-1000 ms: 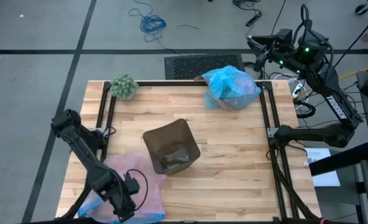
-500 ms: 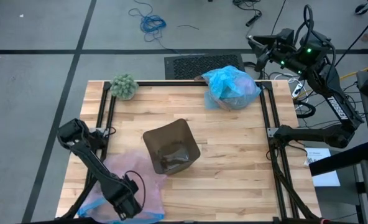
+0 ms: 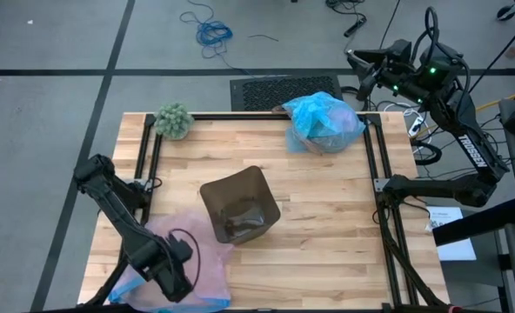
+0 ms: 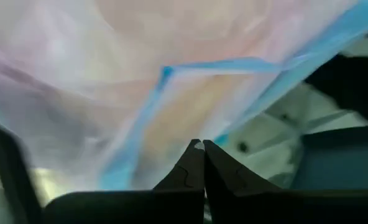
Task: Place trash/remove bag and relplace
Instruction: Insert the pink trash bag into the trash bin
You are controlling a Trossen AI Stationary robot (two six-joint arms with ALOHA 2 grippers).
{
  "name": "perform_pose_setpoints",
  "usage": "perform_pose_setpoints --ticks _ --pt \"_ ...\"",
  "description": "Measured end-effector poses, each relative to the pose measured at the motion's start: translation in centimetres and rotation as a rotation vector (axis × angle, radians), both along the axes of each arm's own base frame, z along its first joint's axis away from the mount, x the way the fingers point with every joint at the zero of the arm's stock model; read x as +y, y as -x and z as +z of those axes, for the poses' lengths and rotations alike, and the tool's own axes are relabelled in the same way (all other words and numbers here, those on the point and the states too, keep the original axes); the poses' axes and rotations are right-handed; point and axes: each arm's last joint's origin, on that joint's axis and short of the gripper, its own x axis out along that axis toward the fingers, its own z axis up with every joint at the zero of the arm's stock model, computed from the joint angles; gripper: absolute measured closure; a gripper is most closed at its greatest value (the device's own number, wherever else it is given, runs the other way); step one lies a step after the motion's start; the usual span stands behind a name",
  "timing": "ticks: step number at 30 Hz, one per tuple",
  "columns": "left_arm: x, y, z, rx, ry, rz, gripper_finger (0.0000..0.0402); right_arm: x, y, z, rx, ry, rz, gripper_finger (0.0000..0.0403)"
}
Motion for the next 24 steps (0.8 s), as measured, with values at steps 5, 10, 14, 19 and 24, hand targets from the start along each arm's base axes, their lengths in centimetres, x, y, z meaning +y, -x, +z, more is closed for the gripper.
perform_pose_setpoints --ticks 5,10,14,19,24 --pt "0.0 0.0 -0.1 -0.067 0.007 -0.311 0.0380 0.1 -0.1 0.0 0.021 0.025 0.029 0.0271" --pt "0.5 0.4 -2.1 -0.031 -0.026 -0.434 0.0325 0.0 -0.2 -0.4 0.056 0.001 0.053 0.0235" --pt "1.0 1.0 -3.8 0.049 -0.018 -0.453 0.0279 -0.7 -1.0 -2.7 0.230 -0.136 0.058 0.0205" --pt "1.4 1.7 -5.5 0.127 0.018 -0.469 0.0256 -1.6 -2.0 -5.2 0.378 -0.280 0.081 0.0238" --pt "1.2 1.6 -6.5 0.103 0.067 -0.492 0.0256 -1.8 -2.9 -6.0 0.461 -0.273 0.111 0.0377"
